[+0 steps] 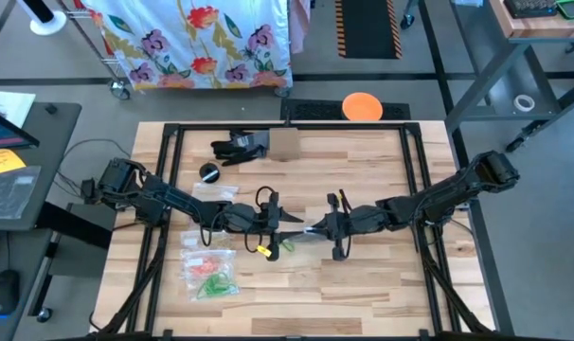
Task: Sort rubber bands
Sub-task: Close the transparent zip bag
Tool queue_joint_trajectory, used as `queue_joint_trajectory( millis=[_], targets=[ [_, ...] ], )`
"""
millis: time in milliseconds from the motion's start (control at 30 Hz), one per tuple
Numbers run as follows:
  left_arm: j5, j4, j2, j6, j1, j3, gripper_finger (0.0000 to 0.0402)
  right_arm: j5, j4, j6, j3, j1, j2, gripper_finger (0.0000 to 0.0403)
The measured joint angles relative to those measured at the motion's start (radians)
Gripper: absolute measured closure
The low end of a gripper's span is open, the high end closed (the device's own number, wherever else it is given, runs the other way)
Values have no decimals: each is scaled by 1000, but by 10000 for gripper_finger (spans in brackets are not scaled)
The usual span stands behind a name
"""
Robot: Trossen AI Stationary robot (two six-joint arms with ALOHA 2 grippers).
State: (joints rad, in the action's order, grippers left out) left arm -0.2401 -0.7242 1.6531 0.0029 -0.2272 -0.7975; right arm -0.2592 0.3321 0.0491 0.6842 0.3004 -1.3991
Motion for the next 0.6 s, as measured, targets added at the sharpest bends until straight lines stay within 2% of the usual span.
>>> queue_joint_trajectory(
  millis=[200,600],
  targets=[
    [0,0,0,0,0,0,268,0,-1,3,1,0,0,403],
    [-1,-1,0,-14,14,0,319,-2,3,59,1,-30,-7,403]
  ],
)
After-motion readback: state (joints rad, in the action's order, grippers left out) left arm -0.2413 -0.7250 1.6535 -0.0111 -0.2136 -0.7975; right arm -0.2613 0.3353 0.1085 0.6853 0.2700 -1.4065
